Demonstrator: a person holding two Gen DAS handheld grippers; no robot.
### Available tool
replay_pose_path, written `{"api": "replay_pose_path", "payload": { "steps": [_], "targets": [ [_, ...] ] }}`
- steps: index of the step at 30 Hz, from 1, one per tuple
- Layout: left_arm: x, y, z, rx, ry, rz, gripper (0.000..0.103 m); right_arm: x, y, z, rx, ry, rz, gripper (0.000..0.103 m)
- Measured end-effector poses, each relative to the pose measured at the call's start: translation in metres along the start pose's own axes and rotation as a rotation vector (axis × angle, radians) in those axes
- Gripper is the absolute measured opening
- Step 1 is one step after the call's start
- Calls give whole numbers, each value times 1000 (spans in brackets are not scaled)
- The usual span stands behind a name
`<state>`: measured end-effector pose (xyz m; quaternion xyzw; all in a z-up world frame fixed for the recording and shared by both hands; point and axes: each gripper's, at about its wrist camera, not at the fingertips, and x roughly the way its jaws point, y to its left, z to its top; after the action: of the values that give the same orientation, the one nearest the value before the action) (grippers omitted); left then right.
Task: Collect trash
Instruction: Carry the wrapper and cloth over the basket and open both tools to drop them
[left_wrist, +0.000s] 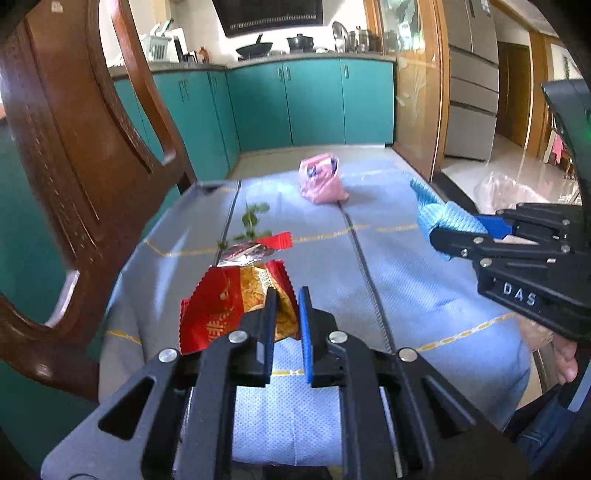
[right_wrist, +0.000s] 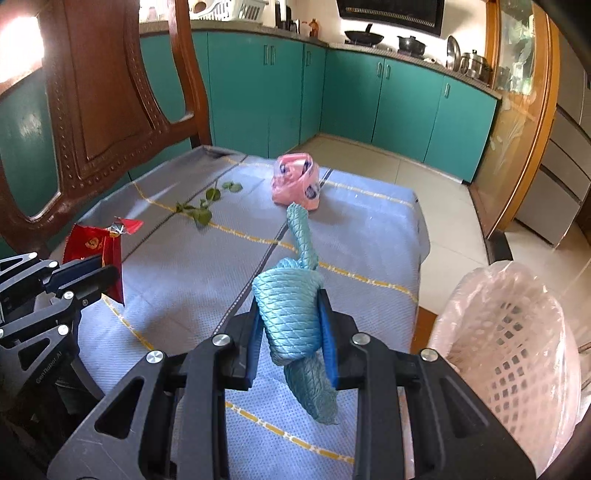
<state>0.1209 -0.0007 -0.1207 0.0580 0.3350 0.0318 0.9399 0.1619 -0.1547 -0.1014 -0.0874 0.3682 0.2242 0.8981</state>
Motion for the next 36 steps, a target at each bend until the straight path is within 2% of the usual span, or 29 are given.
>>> {"api": "replay_pose_path", "payload": {
  "steps": [5,9,17,21,25,30,36],
  "targets": [
    [-23,-7,12,-2,-65,-7,13,-26,-3,2,3,-60,-21,28],
    [-34,-12,27,-17,-105,-28,13,-55,-20,5,51,-138,-57,28],
    [-48,-49,56,-17,-154,-177,13,-109,-95,-4,231,-241,-165,28],
    [-47,-79,67,11,-160,-233,13,-121,-136,-22,328,-230,-231,28],
    [-43,-114,75,49,-153,-295,13,-129,-158,-39,384,-218,-283,28],
    [-34,-168,78,100,-124,-392,13,-140,-184,-58,449,-219,-322,28],
    [-21,-216,78,182,-92,-496,13,-138,-203,-73,503,-181,-346,28]
  ]
}}
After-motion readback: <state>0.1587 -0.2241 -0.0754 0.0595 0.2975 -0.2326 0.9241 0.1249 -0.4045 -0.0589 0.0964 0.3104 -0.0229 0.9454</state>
